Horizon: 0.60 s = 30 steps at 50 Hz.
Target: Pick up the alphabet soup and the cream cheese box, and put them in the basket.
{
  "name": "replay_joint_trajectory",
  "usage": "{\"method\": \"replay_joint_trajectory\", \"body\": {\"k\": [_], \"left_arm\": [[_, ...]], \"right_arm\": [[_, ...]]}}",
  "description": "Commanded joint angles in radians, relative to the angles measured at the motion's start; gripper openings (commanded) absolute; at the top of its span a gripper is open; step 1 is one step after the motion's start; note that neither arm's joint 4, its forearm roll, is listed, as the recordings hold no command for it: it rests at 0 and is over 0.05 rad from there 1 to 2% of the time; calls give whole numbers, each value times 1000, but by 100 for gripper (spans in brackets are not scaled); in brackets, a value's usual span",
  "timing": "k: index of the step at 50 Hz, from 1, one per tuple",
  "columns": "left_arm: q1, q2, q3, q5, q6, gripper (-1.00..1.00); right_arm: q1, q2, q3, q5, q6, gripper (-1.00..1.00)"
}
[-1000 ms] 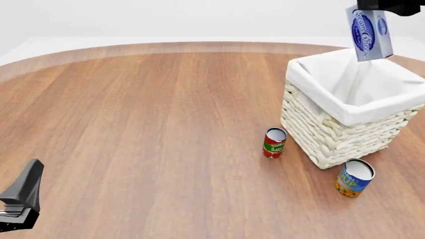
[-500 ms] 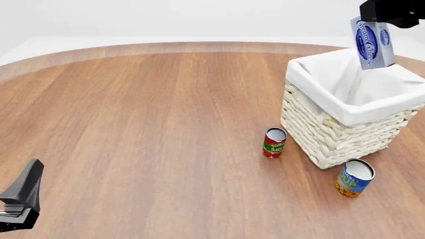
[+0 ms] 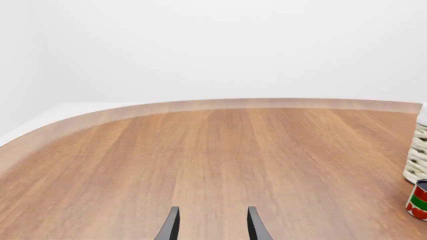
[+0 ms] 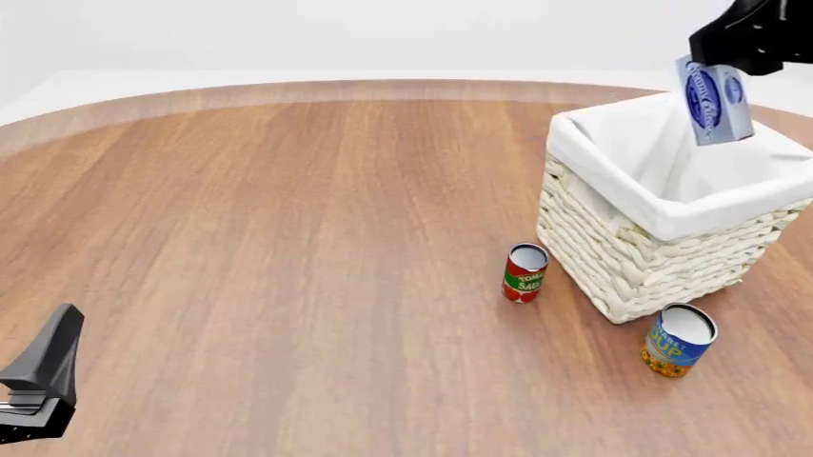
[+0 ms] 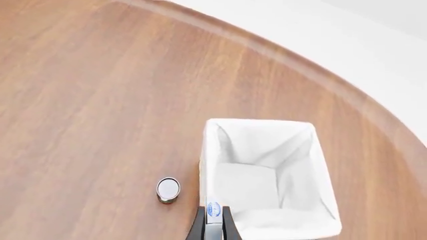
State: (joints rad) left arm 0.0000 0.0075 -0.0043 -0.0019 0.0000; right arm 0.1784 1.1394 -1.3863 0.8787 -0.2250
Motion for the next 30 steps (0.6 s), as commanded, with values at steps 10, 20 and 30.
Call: {"method": "replay_joint_trajectory", "body": {"k": [10, 20, 30], "left_arm": [[0, 0, 0, 0, 0, 100], [0, 0, 0, 0, 0, 100], [0, 0, 0, 0, 0, 100]], "right_arm": [[-78, 77, 4, -55, -17, -100], [-104, 131, 4, -91, -30, -100], [-112, 156, 26, -124, -33, -100]]}}
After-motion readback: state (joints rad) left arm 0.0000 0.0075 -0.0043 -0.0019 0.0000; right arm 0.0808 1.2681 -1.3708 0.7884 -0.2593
